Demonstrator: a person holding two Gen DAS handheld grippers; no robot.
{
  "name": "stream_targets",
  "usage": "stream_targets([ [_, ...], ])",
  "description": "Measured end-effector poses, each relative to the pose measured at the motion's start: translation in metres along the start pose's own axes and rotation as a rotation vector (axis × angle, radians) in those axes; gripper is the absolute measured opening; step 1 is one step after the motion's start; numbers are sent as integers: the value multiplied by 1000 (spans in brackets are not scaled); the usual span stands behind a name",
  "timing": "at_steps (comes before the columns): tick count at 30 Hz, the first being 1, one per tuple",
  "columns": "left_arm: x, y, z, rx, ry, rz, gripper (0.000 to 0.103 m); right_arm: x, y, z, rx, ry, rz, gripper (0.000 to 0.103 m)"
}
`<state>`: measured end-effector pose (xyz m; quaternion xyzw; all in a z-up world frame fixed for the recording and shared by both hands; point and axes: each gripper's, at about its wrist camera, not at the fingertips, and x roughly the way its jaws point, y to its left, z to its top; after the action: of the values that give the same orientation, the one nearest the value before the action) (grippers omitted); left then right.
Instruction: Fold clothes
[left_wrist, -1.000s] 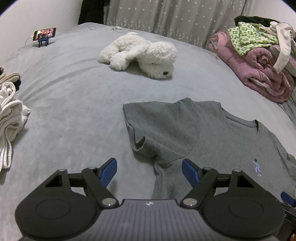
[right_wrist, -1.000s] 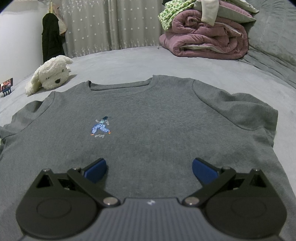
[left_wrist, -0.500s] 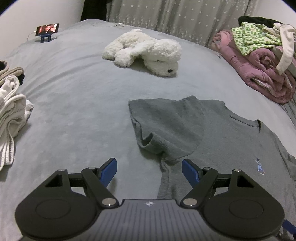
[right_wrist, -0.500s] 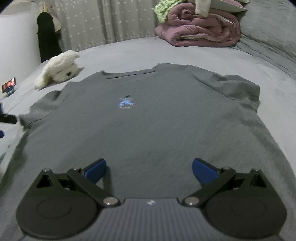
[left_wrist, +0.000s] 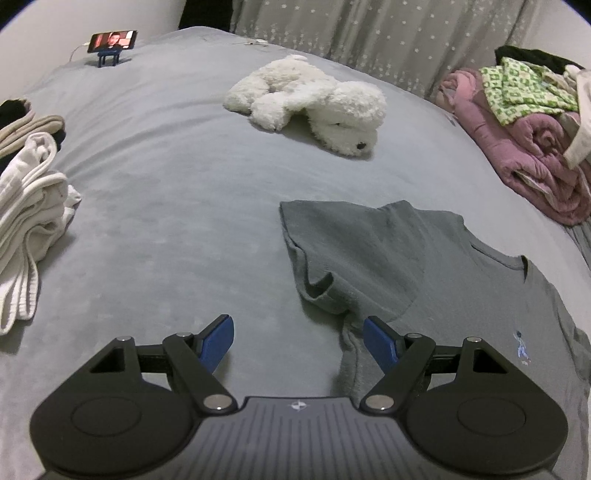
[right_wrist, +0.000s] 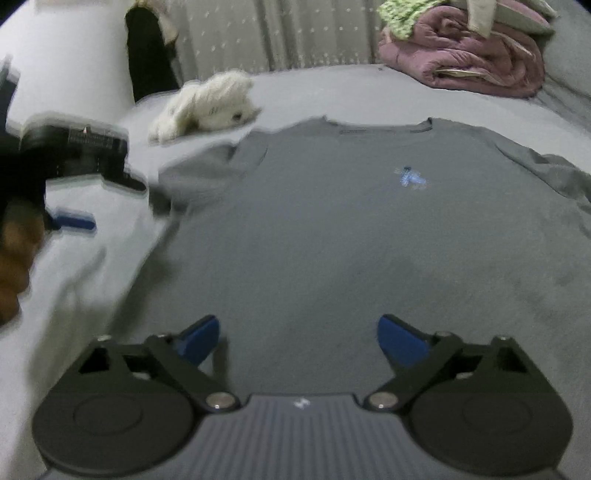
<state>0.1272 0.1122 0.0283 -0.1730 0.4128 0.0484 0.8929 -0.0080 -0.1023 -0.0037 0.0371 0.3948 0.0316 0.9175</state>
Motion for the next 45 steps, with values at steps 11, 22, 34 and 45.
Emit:
stream_targets([
  [11,-1,10,6,-39,2,-11,77,-21,38,-24,-75,-57,10,49],
  [22,0,25,11,-91,5,-9,77,-48,79,-55,-189,-67,150,47],
  [34,-2,35,15,-121,4,-20,77,-66,115,-79,-309,-72,279,46],
  [45,-7,49,20,-172,5,-37,77,-59,110,-80,-250,-46,338,20],
])
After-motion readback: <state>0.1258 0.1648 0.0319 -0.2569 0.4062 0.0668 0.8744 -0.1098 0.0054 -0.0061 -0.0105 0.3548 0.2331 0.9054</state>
